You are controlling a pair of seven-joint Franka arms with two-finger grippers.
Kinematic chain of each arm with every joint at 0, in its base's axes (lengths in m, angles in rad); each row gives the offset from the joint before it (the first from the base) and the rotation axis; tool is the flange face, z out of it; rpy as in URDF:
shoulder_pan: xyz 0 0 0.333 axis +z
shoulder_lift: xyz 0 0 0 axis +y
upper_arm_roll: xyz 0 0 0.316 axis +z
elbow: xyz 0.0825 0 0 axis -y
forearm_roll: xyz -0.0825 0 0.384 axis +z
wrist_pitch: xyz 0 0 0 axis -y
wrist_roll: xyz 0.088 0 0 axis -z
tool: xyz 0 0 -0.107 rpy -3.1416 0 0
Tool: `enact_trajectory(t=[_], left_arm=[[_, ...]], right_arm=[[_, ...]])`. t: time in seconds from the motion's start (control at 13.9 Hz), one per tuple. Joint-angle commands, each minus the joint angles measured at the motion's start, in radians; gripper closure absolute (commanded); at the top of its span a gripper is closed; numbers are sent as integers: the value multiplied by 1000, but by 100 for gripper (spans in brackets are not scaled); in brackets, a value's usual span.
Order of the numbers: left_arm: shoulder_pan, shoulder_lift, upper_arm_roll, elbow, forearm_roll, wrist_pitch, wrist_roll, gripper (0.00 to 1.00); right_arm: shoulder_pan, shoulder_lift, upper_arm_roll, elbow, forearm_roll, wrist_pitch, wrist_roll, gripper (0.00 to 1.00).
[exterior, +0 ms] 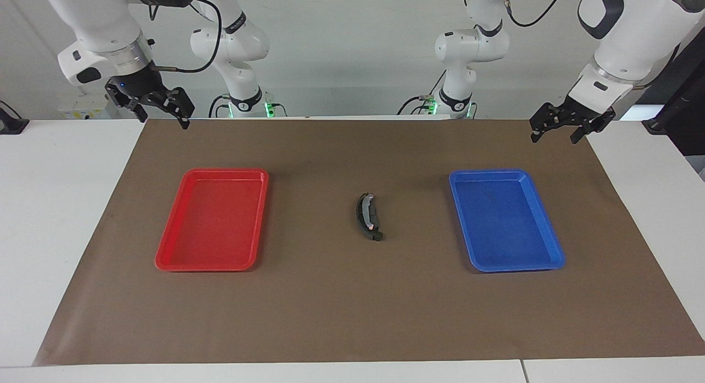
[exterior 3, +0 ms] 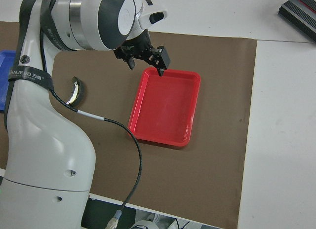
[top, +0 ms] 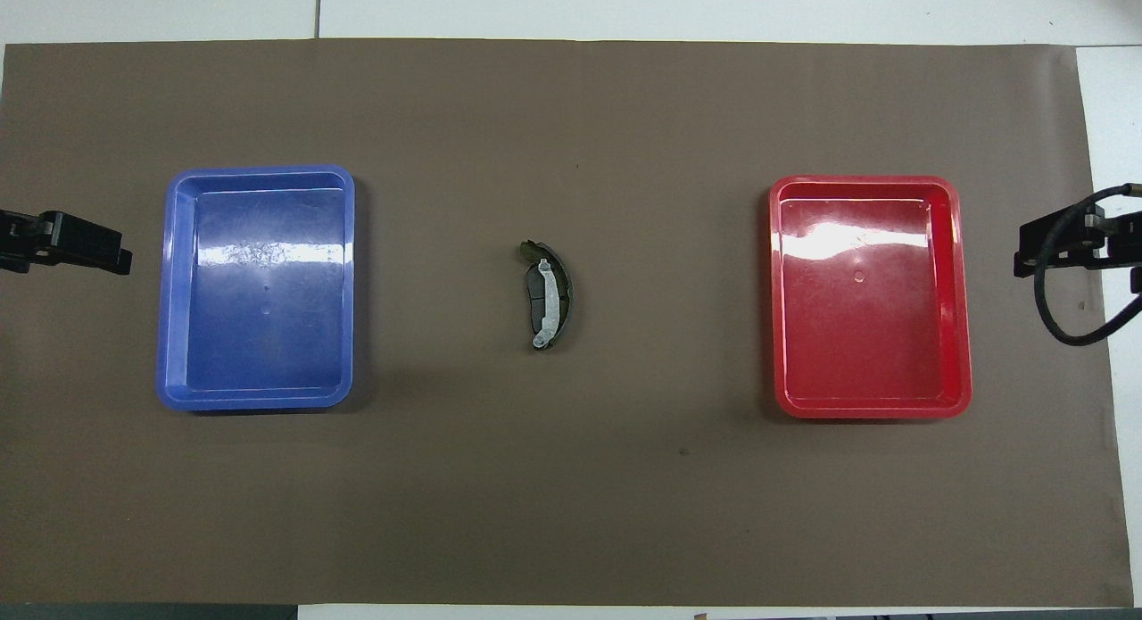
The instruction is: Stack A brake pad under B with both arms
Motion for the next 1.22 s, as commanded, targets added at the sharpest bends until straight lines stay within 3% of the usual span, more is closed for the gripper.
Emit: enact_trajectory(t=[0.0, 1.15], left_arm=[[-6, -14, 2, -14, 13, 14, 9, 0], [1, -16, 2, -20, 13, 17, 6, 0]], right_arm=[[0, -7, -2, 1, 5, 0, -29, 1], [-7, -11, -3, -25, 5, 47, -101, 1]])
